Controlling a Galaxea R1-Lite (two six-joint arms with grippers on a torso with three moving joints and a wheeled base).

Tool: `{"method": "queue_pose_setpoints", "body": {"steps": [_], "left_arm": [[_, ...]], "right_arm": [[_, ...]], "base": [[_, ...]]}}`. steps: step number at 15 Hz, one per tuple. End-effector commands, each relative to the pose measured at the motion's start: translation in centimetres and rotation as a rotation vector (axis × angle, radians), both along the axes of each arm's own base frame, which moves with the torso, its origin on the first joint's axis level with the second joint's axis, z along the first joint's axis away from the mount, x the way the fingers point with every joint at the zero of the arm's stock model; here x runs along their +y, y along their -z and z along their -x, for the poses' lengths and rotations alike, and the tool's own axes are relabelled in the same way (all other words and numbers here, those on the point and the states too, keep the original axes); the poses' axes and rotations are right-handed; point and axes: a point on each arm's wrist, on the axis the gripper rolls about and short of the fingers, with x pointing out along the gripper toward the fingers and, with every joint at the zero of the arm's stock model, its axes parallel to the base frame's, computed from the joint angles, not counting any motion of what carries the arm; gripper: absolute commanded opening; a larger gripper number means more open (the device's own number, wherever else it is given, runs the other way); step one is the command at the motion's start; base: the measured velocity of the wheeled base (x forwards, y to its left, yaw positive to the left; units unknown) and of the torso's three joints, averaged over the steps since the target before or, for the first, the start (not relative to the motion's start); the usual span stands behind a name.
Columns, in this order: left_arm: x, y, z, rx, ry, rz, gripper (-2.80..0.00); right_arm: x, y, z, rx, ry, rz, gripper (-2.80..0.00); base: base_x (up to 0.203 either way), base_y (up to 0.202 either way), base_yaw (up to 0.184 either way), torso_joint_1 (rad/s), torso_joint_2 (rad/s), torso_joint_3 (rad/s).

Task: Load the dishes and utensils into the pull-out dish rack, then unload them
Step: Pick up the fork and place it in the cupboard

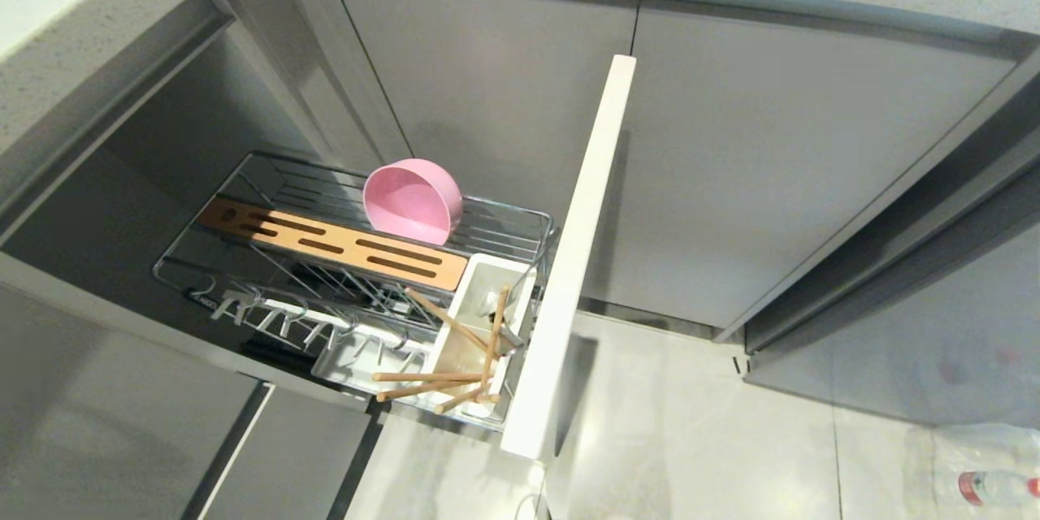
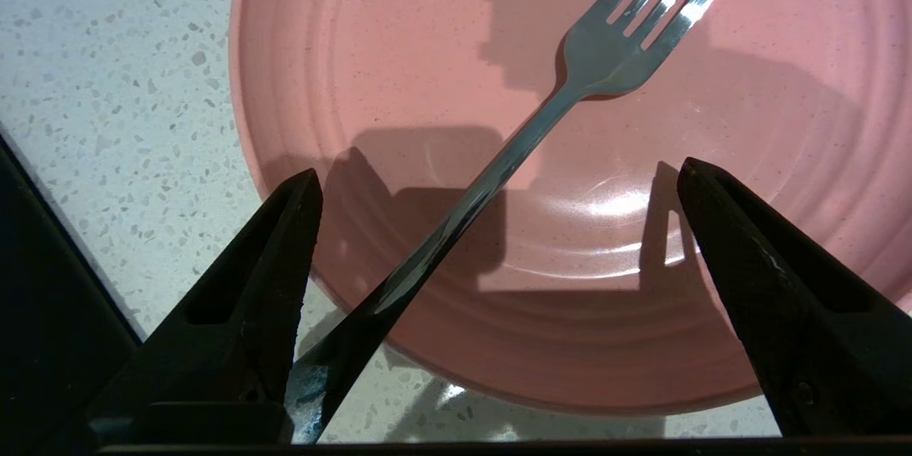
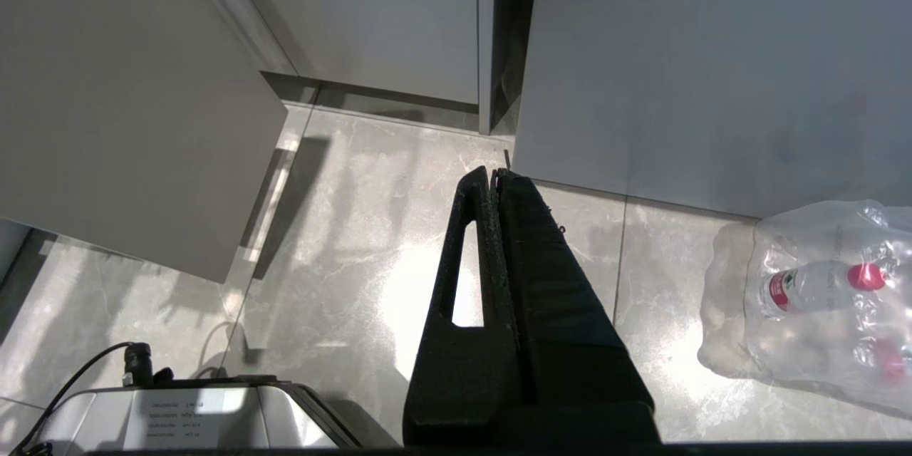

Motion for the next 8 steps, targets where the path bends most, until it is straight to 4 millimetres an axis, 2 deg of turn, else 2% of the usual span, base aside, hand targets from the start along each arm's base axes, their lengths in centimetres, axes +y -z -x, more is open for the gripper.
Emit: {"method": "queue_pose_setpoints", "body": {"steps": [1,8], "left_arm": [[0.10,0.15,-0.08,0.007,0.002,0.010,0.00],[0.14,0.36,-0.09,0.013,-0.001,0.024,0.00]], "right_arm": [[0.00,0.04,-0.01,0.002,0.000,-0.001,-2.80],[0.00,0.04,-0.01,0.002,0.000,-0.001,-2.80]], "base": [[0.000,0.000,0.000,0.000,0.00,0.000],[0.000,0.000,0.000,0.000,0.00,0.000]]}}
